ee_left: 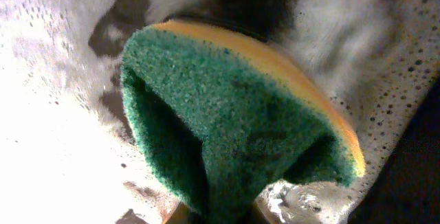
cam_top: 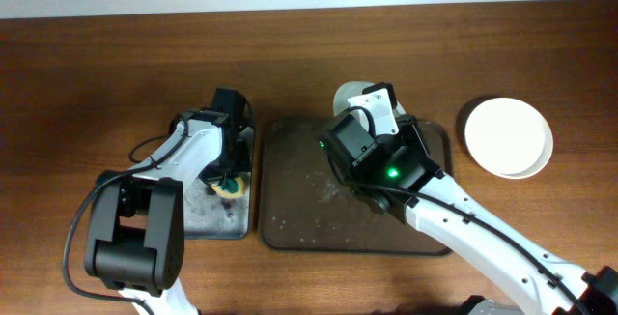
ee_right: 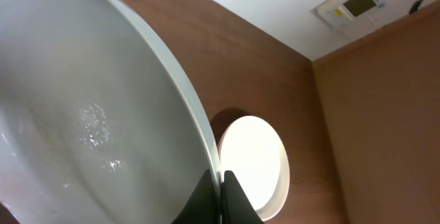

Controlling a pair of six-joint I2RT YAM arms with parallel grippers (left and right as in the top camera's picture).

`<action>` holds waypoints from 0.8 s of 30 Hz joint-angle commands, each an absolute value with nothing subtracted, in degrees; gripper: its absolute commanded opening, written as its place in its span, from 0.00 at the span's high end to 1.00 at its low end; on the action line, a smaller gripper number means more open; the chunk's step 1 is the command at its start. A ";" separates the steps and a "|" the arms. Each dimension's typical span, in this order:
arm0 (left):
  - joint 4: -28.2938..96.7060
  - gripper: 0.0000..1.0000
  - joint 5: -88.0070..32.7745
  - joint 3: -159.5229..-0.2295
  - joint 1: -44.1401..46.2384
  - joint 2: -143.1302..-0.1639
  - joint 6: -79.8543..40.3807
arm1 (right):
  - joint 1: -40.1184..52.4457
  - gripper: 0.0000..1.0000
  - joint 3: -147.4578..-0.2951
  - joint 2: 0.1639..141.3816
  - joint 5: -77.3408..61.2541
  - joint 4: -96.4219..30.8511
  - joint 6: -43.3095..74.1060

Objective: Clean dirty plates on tray and stack at the side
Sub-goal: 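Lift the last plate with right gripper and stack it on the side pile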

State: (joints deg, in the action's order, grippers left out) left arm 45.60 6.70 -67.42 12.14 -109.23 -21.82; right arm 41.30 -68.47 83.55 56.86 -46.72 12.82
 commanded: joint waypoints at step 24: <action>50.15 0.26 5.19 -65.60 12.10 -110.59 -21.52 | -26.50 0.95 -69.87 79.92 14.06 -45.04 29.45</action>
State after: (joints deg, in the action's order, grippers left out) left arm 50.39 6.13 -66.98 11.92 -108.75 -21.74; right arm -21.39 -68.58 80.60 22.96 -46.00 28.53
